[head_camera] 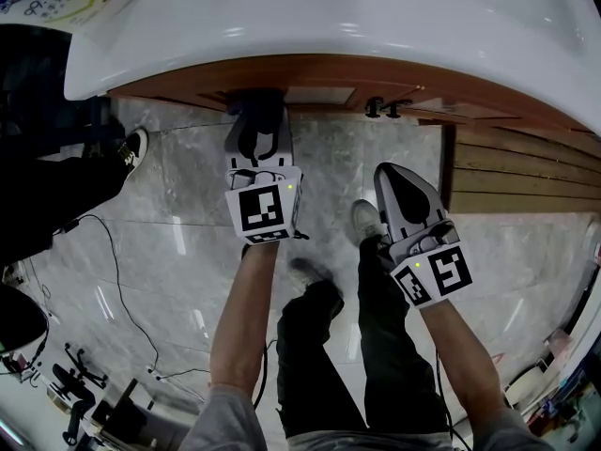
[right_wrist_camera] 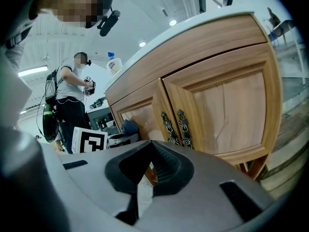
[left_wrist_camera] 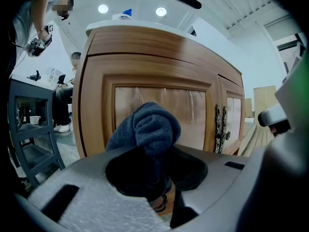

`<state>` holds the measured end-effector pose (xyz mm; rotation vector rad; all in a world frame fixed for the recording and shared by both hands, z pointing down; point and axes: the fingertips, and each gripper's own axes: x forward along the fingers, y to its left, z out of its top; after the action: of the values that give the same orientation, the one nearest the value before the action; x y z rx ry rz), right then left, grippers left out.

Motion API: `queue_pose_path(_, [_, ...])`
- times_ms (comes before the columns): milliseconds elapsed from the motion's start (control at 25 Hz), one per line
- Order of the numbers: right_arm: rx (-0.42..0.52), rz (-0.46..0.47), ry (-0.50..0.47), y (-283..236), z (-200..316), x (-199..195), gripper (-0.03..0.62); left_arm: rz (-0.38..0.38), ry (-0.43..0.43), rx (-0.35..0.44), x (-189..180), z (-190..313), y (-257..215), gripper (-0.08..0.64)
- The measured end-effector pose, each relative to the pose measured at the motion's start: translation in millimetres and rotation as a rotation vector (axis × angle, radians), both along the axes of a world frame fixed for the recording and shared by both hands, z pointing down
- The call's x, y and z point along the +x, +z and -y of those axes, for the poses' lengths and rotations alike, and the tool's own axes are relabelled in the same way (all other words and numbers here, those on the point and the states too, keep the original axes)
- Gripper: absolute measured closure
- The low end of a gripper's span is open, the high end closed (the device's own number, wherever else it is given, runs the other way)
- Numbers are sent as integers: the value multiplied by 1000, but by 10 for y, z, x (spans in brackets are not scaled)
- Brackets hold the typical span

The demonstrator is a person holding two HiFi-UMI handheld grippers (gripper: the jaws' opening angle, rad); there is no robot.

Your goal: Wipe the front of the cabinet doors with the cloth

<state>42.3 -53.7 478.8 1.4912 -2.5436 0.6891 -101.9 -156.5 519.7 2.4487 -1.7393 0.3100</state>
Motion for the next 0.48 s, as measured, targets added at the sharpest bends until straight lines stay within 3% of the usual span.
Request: queue_pose_path(480, [-2, -1, 26, 16, -62, 272, 583, -7, 59, 23, 427, -52, -61, 460])
